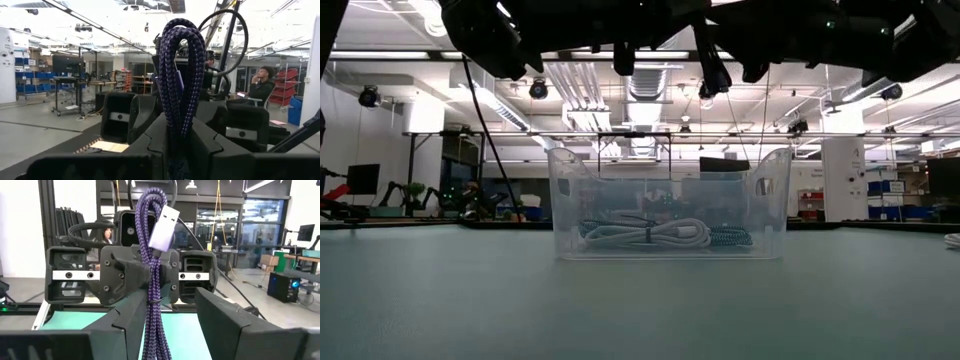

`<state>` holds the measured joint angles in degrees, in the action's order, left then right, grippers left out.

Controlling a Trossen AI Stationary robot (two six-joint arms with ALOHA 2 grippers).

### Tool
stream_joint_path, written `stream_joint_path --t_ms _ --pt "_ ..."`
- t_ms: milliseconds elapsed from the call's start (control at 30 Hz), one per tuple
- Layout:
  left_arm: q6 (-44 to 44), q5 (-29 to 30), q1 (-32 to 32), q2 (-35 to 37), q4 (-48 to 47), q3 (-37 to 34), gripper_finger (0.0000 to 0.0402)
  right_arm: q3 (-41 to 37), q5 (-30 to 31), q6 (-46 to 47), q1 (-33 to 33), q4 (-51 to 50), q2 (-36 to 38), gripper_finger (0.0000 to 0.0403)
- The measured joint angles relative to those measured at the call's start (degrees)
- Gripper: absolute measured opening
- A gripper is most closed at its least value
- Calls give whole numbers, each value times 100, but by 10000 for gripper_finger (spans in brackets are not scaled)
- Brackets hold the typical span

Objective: Pick and place USB-C Cables
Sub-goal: Put the purple charger cable into the transparent bin

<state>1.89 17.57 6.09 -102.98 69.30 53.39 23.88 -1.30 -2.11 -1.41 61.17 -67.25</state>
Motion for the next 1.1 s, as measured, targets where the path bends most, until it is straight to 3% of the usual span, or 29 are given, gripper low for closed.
stream_joint_path --t_ms 333,667,800,1100 --pt "-3 11 5 4 -7 42 26 -71 -223 -118 2 -907 959 161" --pt "-265 32 44 83 -442 48 26 -487 -332 -228 2 -997 1845 146" --pt "-572 76 39 417 -1591 121 26 -594 -332 -234 2 -993 2128 143" --pt "-1481 91 50 1336 -5330 861 26 -753 -332 -260 2 -984 2456 141"
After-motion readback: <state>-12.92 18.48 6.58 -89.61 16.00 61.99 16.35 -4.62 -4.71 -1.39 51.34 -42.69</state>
